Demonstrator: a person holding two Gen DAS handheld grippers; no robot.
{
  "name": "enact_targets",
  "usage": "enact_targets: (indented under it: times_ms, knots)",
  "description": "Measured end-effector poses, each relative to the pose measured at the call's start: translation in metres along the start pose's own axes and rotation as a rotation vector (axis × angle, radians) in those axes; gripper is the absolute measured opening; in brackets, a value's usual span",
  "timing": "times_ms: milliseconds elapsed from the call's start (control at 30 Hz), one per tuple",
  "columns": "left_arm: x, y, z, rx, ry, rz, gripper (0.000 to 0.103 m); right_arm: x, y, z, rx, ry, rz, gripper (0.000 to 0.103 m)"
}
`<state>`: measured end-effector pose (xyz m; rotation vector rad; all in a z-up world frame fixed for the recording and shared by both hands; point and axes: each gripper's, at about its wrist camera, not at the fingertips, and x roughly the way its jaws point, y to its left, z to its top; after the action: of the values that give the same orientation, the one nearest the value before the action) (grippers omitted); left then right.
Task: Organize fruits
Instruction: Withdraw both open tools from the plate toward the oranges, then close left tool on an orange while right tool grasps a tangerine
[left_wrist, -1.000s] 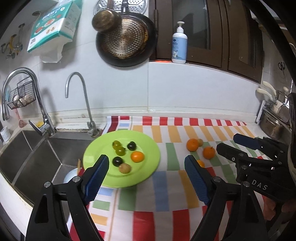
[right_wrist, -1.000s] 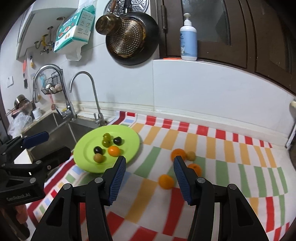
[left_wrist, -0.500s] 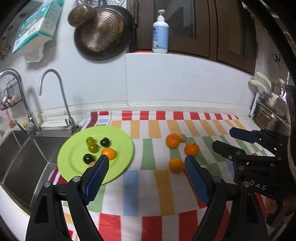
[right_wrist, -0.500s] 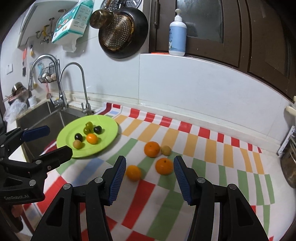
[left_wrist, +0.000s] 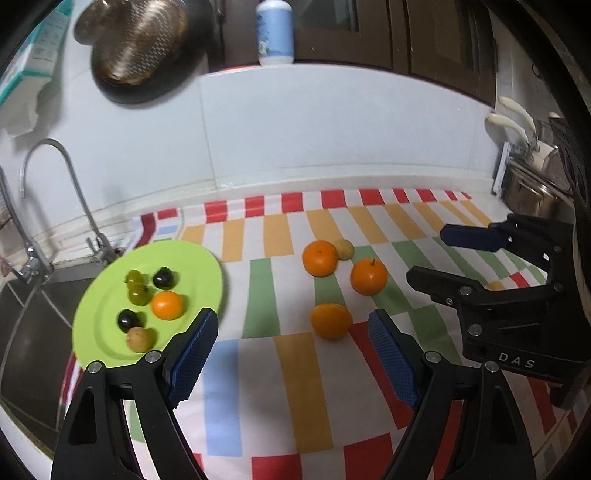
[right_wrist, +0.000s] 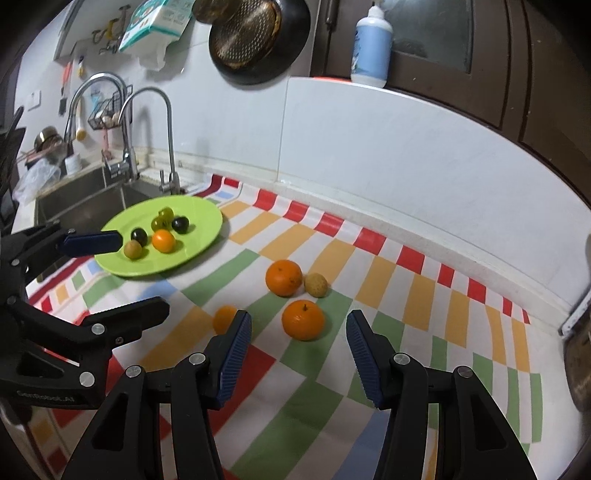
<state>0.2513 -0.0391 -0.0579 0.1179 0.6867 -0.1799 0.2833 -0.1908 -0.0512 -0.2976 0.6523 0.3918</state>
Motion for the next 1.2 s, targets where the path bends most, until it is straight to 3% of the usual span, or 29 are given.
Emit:
enact_targets:
  times_ms: [433,567,833,967,1067,1200]
  knots:
    - [0.044,-0.011,-0.004,0.064,0.061,-0.079,0.075,0.041,-0.011,-0.01,-0.048,0.056,0.037,0.055]
    - [0.055,-0.012,-0.005,0.089,0.087,-0.094,0.067,0.053,-0.012,-0.011,-0.078,0.073,0.044,0.055]
    - [0.071,-0.015,-0.004,0.117,0.121,-0.156,0.059,0.075,-0.017,-0.011,-0.083,0.111,0.102,0.054]
    - [0.076,-0.013,-0.002,0.101,0.132,-0.18,0.052,0.084,-0.016,-0.01,-0.089,0.124,0.125,0.054]
    - [0.082,-0.011,-0.002,0.089,0.147,-0.194,0.041,0.089,-0.016,-0.009,-0.082,0.129,0.136,0.054]
    - [0.084,-0.009,-0.001,0.064,0.151,-0.204,0.039,0.094,-0.015,-0.007,-0.075,0.137,0.149,0.049]
